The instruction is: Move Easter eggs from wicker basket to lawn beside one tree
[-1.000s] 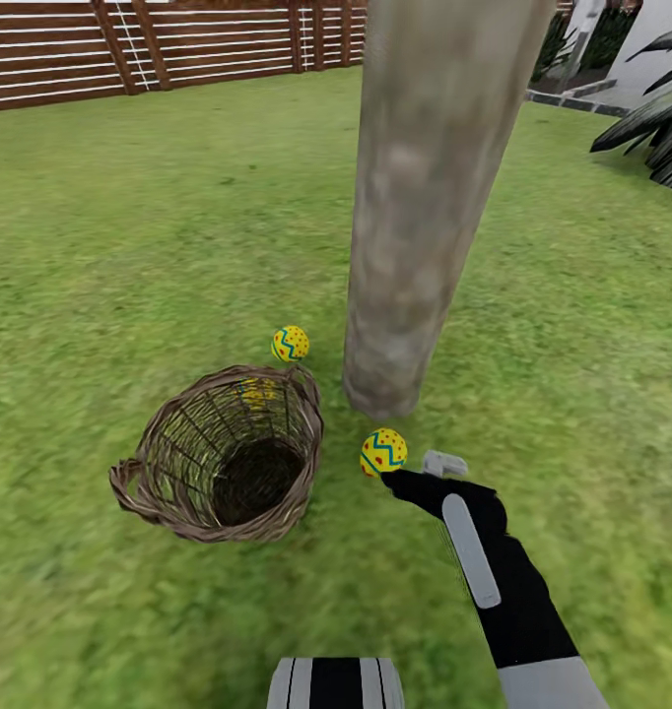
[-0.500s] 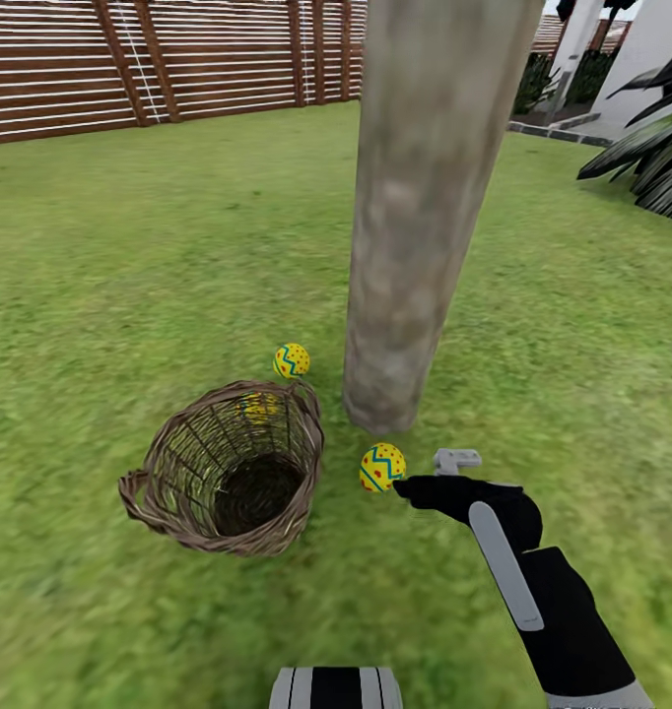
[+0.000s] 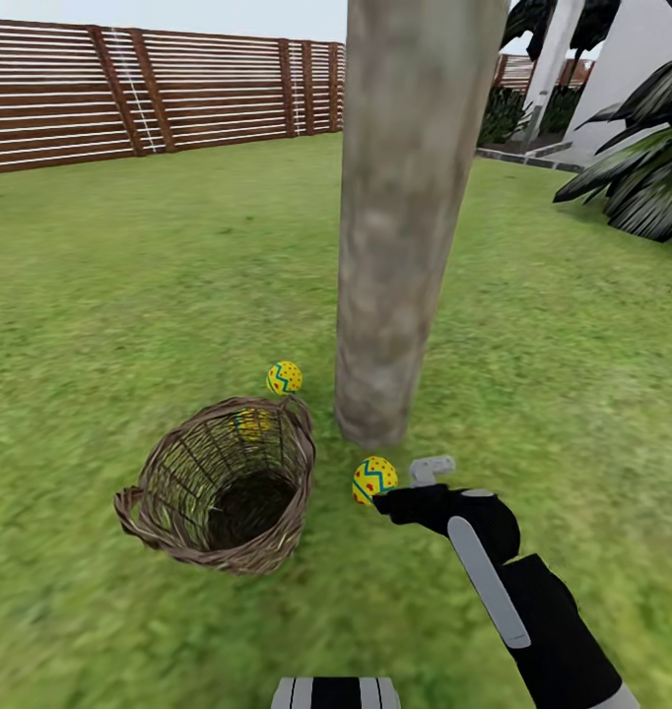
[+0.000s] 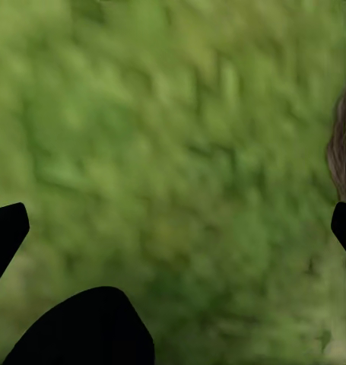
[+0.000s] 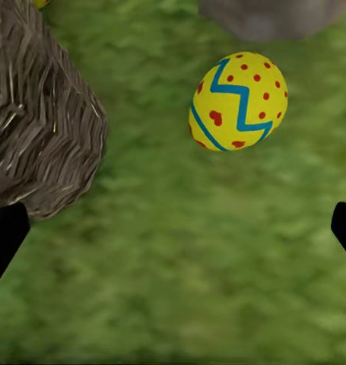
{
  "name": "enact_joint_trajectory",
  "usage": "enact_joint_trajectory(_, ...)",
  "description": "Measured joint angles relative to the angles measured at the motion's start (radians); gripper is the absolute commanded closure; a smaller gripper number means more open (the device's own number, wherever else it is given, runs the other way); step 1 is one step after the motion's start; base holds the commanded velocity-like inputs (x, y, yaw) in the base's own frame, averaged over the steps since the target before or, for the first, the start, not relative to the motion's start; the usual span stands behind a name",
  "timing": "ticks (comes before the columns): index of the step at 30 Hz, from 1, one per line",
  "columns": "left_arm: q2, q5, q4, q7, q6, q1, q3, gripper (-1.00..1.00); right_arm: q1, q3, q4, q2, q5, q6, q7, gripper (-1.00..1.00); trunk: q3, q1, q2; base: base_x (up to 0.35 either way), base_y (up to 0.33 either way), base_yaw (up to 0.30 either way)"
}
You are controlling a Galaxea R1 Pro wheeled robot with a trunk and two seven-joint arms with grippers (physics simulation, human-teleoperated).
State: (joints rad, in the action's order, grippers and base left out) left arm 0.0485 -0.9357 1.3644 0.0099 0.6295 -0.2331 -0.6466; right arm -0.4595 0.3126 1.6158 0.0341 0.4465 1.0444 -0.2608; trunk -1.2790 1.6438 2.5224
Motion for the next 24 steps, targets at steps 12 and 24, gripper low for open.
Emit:
enact_joint_trajectory(12, 0.001, 0.001, -0.021, 0.009, -0.014, 0.0, 0.001, -1.0, 0.005, 0.032, 0.0, 0.0, -0.002, 0.0, -0.001, -1.0, 0.046, -0.005, -0.003, 0.0, 0.0, -0.003)
enact_joint_trajectory(24, 0.003, 0.001, -0.037, 0.011, -0.034, 0.003, 0.002, -1.0, 0.008, 0.038, 0.0, -0.001, -0.002, 0.0, -0.002, -1.0, 0.093, -0.011, -0.006, 0.0, 0.0, 0.0)
